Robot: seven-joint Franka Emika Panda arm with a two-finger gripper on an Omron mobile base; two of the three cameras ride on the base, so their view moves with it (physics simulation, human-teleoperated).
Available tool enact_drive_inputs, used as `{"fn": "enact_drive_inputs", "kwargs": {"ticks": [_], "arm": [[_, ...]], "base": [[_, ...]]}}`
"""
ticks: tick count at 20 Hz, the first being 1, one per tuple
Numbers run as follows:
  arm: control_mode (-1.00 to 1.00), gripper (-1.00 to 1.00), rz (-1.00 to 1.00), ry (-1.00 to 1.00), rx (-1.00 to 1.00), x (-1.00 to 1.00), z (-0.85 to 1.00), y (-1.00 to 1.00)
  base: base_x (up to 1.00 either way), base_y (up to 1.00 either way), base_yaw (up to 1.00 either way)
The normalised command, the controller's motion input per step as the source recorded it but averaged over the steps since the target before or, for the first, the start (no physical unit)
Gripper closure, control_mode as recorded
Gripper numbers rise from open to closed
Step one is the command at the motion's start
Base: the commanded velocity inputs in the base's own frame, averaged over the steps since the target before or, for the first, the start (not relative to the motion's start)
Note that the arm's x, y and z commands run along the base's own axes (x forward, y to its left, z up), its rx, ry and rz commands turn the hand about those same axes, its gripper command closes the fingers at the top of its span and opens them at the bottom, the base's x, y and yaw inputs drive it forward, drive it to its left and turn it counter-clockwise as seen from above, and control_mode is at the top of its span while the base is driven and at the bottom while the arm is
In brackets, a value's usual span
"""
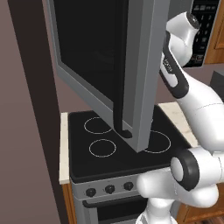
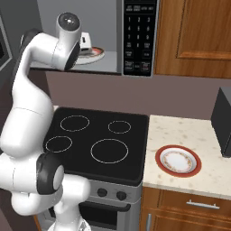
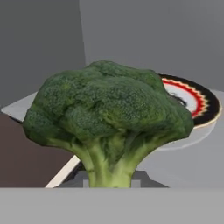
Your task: Pick the broccoli from the counter and place it in the microwave. Then turn on the microwave.
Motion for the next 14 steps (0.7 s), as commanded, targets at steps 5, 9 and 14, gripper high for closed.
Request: {"fn": "enact_drive_inputs", "kwargs": {"ticks": [5, 9, 14], "arm": [[-1.0, 1.0, -0.07, 0.0, 0.0, 0.55, 0.0, 0.0], [-1.0, 1.0, -0.06, 0.0, 0.0, 0.49, 0.0, 0.0], [-1.0, 1.0, -0.05, 0.03, 0.0, 0.37, 0.0, 0.0]], "base": [[0.0, 0.0, 0.0], [0.0, 0.0, 0.0], [0.0, 0.0, 0.0]]}}
